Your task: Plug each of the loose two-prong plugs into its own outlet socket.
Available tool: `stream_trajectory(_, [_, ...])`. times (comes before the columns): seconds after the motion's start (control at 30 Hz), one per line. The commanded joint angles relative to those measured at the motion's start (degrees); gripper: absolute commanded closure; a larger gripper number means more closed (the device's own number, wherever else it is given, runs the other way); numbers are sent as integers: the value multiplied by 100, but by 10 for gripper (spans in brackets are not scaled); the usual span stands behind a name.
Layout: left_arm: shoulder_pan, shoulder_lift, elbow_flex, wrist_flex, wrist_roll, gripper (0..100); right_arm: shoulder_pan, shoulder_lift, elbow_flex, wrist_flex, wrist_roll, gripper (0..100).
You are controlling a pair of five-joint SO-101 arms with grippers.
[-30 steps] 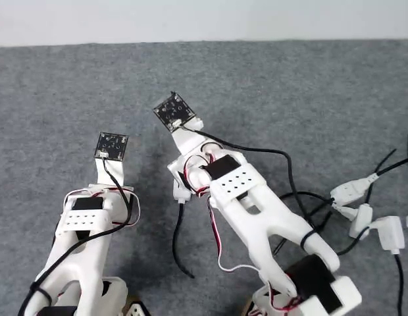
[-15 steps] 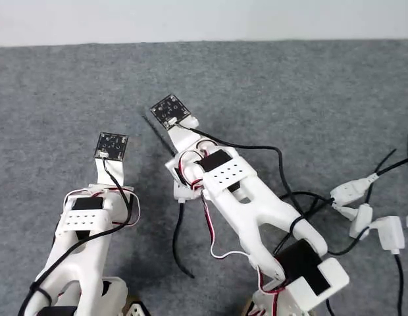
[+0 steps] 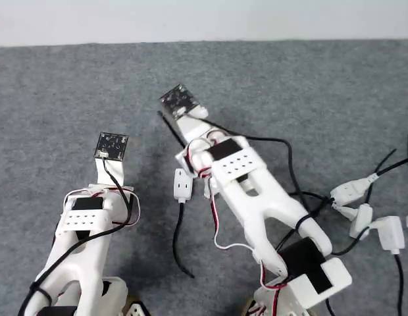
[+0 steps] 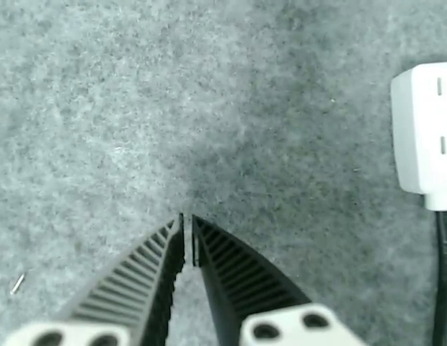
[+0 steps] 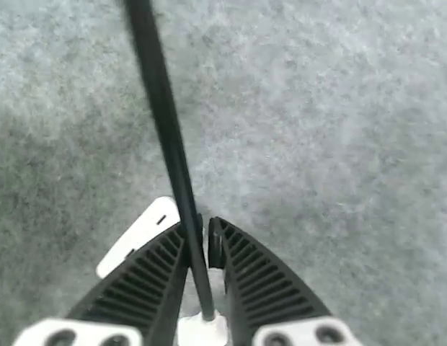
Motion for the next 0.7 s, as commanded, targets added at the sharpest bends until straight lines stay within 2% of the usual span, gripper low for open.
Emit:
stream_trajectory(0.0, [-18,-141,-22,-123,62,988,321,242,-624,57,70,851])
stream_trajectory(0.1, [-18,-141,-22,-123,62,988,453,611,-1064,207,79,774])
stream_trajectory(0.33, [-18,-141,-22,-114,62,988,479,1279,-2198,769,53,827])
stream_trajectory(0.53, [-18,-141,-22,-114,62,988,470,1596,-2787,1156,-132,821])
stream_trajectory(0.67, [-9,-141,-22,-114,62,988,453,1675,-2945,1402,-369,782])
